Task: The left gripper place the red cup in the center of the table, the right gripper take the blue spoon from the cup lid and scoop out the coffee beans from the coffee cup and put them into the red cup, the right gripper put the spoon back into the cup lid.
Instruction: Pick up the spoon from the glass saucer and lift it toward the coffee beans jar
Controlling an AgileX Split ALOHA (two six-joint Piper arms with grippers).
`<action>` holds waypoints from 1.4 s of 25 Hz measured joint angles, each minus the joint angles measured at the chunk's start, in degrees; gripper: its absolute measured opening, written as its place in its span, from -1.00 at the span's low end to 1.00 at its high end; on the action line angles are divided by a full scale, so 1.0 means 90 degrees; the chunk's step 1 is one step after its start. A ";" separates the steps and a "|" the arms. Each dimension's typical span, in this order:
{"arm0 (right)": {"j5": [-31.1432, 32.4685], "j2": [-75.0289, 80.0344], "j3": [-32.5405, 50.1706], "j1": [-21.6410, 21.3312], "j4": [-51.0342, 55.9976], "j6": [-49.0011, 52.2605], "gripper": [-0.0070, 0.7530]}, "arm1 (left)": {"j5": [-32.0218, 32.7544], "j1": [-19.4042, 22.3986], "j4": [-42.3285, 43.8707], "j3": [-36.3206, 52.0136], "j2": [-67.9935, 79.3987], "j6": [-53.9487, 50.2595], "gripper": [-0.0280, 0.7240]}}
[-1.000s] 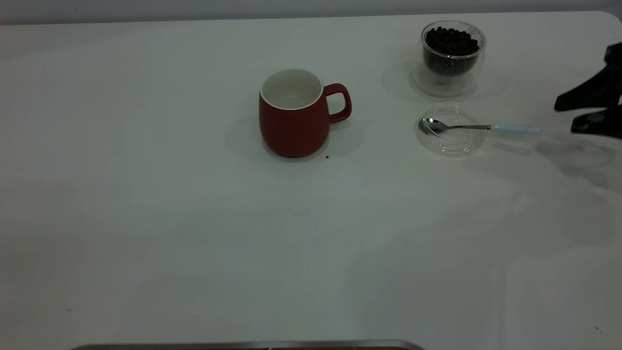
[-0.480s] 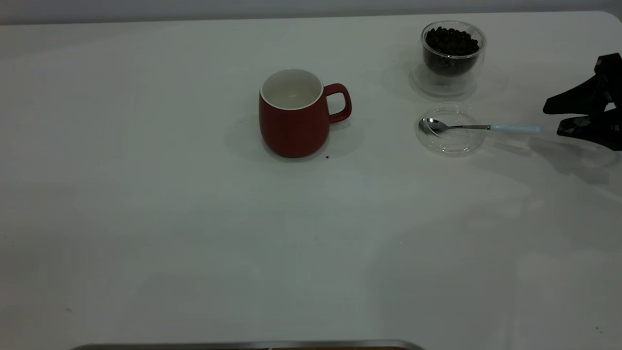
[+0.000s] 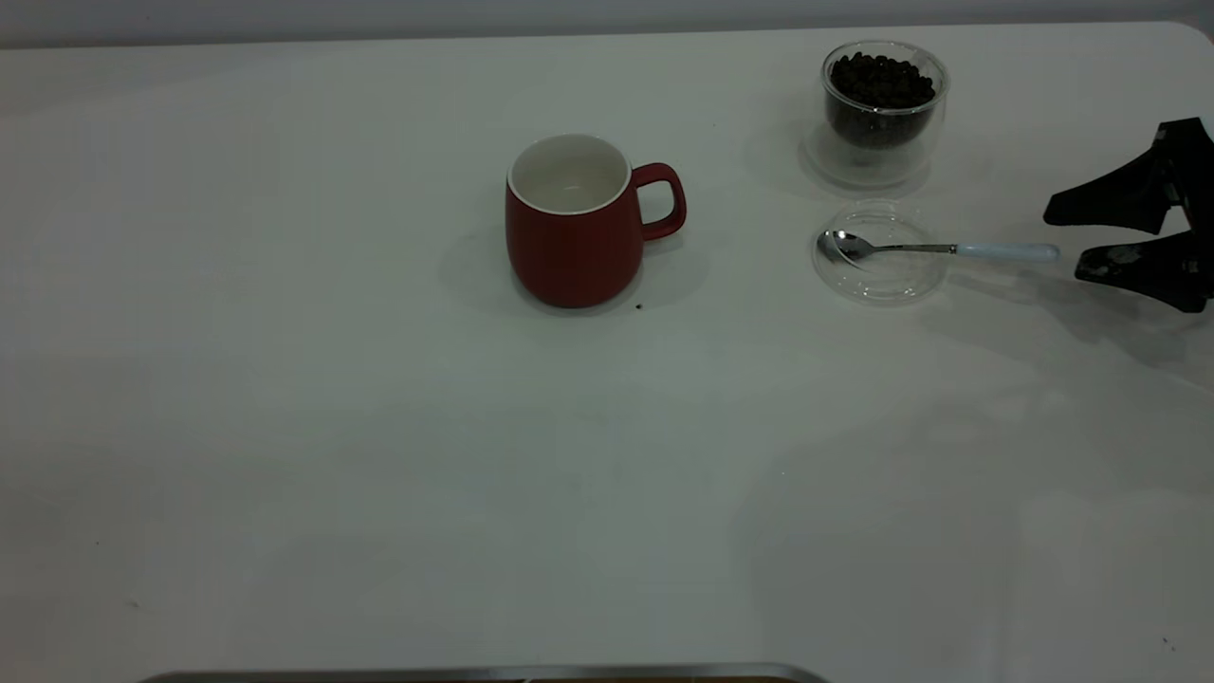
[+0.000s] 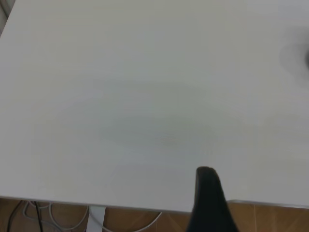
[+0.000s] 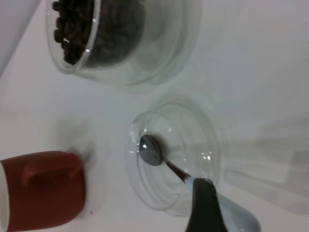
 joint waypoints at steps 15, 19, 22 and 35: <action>0.0336 0.0465 -0.0393 0.0401 0.0019 0.0014 0.52 | 0.0000 0.0000 0.0000 0.0000 0.0000 0.0006 0.57; 0.0343 0.0625 -0.0615 0.0467 0.0025 0.0242 0.52 | 0.0000 0.0000 0.0000 0.0000 0.0000 0.0006 0.57; 0.0362 0.0645 -0.0615 0.0514 -0.0041 0.0284 0.51 | 0.0000 0.0000 0.0000 0.0000 0.0000 0.0006 0.57; 0.0426 0.0647 -0.0615 0.0567 -0.0438 0.0331 0.38 | 0.0000 0.0000 0.0000 0.0000 0.0000 0.0006 0.57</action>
